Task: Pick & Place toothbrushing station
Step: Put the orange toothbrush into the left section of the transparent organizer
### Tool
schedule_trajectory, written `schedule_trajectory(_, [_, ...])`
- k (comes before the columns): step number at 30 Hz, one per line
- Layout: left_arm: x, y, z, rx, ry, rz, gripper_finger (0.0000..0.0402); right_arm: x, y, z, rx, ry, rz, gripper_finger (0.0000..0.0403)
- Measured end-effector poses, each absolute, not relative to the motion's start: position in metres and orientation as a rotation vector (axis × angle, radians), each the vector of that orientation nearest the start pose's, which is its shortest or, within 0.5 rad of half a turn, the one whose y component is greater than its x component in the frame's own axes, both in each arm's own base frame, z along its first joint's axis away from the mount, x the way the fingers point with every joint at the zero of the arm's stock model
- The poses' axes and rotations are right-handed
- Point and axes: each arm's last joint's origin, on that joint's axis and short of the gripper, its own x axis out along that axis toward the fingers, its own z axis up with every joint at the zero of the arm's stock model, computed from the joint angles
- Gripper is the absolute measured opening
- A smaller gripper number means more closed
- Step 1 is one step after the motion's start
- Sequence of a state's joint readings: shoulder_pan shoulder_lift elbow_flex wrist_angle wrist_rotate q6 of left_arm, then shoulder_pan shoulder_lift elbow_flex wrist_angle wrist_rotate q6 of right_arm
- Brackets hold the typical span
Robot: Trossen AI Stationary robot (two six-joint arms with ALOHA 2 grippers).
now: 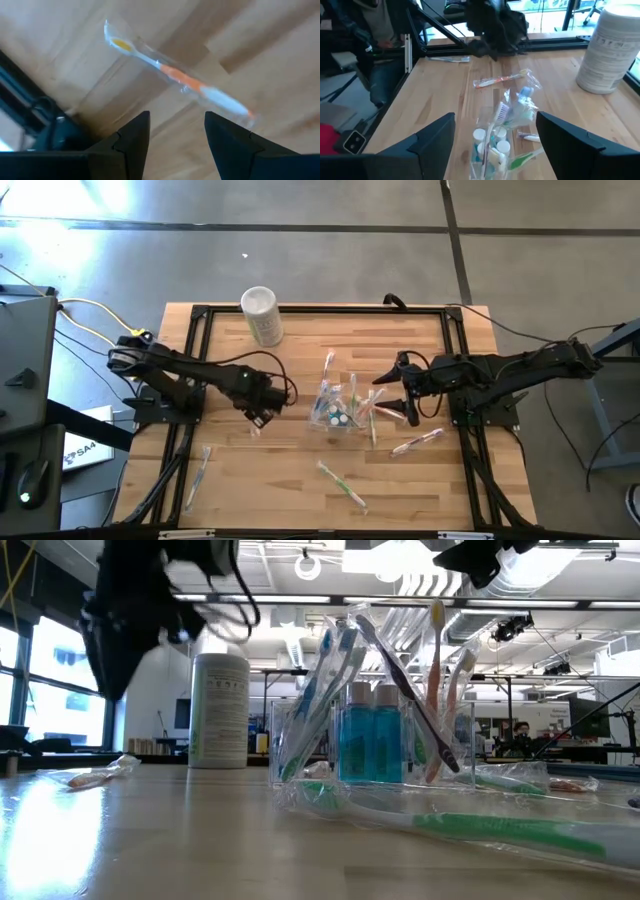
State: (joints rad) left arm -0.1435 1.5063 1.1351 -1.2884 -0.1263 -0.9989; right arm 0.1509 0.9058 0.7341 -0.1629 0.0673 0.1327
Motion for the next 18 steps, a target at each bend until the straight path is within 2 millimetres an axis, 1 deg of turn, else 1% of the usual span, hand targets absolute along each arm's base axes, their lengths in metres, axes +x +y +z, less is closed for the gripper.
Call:
schedule_trajectory(3, [0.24,-0.01,0.216,-0.654,1.466,0.859,0.0182,0.197,0.028,0.295,0.098,0.359,0.071,0.0271])
schedule_trajectory(5, [0.235,0.003,0.201,-0.746,1.501,0.859,0.0182,0.197,0.029,0.295,0.1,0.361,0.081,0.0271])
schedule_trajectory(7, [0.229,0.013,0.191,-0.792,1.536,0.88,0.0182,0.197,0.029,0.294,0.099,0.367,0.082,0.0271])
schedule_trajectory(11, [0.219,0.028,0.177,-0.84,1.54,0.952,0.0182,0.197,0.029,0.294,0.098,0.375,0.08,0.027])
schedule_trajectory(13, [0.222,0.033,0.171,-0.894,1.496,0.913,0.0182,0.197,0.029,0.293,0.098,0.381,0.08,0.027])
schedule_trajectory(15, [0.225,0.038,0.166,-0.908,1.449,0.865,0.0182,0.197,0.029,0.293,0.097,0.383,0.079,0.027])
schedule_trajectory(18, [0.225,0.04,0.165,-0.924,1.434,0.867,0.0182,0.196,0.028,0.292,0.096,0.394,0.078,0.027])
